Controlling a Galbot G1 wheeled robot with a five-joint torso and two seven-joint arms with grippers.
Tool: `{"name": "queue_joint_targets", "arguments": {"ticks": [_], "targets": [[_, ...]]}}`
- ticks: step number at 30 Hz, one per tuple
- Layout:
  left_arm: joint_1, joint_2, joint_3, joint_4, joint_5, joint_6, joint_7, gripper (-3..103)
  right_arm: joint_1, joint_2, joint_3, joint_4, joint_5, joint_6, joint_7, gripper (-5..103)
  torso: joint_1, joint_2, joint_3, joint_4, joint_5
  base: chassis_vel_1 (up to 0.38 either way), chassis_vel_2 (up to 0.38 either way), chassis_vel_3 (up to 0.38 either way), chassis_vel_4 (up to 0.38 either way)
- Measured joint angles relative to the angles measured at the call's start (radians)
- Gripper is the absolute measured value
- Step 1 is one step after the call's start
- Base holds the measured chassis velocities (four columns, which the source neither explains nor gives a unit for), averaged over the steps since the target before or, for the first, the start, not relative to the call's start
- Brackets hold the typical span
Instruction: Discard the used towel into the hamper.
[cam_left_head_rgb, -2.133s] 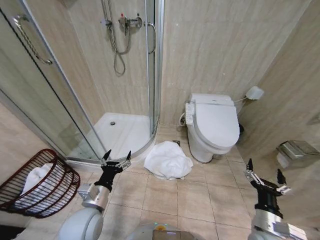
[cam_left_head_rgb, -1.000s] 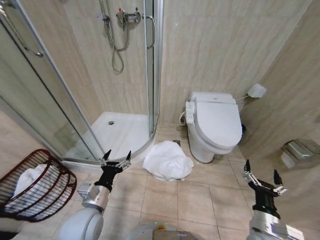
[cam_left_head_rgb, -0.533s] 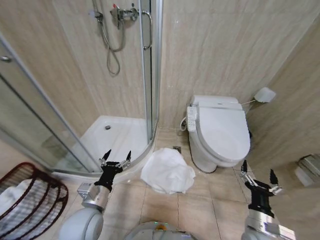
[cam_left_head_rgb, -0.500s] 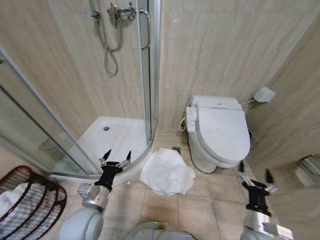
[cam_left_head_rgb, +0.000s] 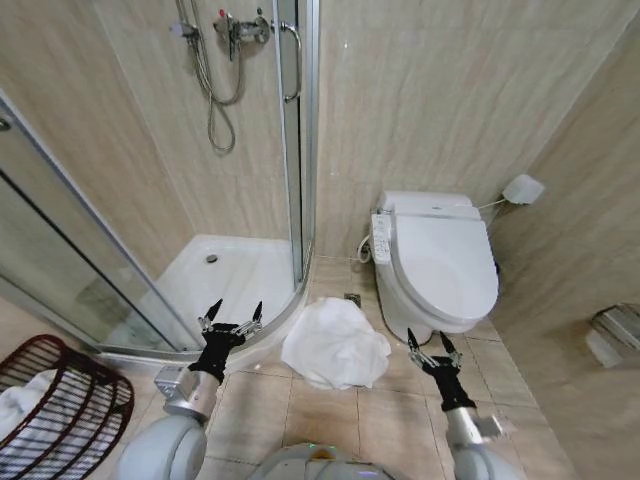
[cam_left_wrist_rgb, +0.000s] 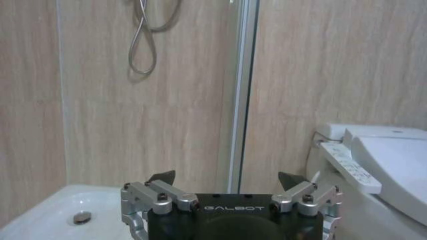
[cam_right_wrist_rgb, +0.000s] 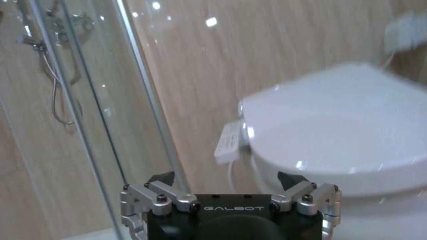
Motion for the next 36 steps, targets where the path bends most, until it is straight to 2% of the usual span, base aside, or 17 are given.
{"name": "queue_joint_targets", "arguments": {"ticks": [2, 9, 17, 24, 36], "targets": [[0.0, 0.0, 0.0, 0.0, 0.0, 0.0, 0.0, 100, 0.038, -0.024, -0.011, -0.04, 0.03, -0.044, 0.009, 100, 0.0, 0.0, 0.0, 0.0, -0.0003, 0.0, 0.0, 0.0, 0.0], [0.0, 0.0, 0.0, 0.0, 0.0, 0.0, 0.0, 100, 0.12, -0.09, -0.076, -0.187, 0.026, -0.103, 0.048, 100, 0.0, 0.001, 0.0, -0.0001, -0.0001, 0.0, 0.0, 0.0, 0.0], [0.0, 0.0, 0.0, 0.0, 0.0, 0.0, 0.0, 100, 0.169, -0.127, -0.107, -0.297, 0.025, -0.099, 0.058, 100, 0.0, 0.0, -0.001, -0.0002, -0.0001, 0.0, 0.0, 0.0, 0.0], [0.0, 0.0, 0.0, 0.0, 0.0, 0.0, 0.0, 100, 0.213, -0.218, -0.143, -0.397, 0.05, -0.083, 0.066, 100, -0.005, -0.01, -0.006, -0.0002, -0.0001, 0.0, 0.0, 0.0, 0.0], [0.0, 0.0, 0.0, 0.0, 0.0, 0.0, 0.0, 100, 0.28, -0.295, -0.218, -0.522, 0.039, -0.035, 0.065, 100, -0.011, -0.025, -0.015, -0.0002, -0.0002, 0.078, 0.069, 0.076, 0.056]]}}
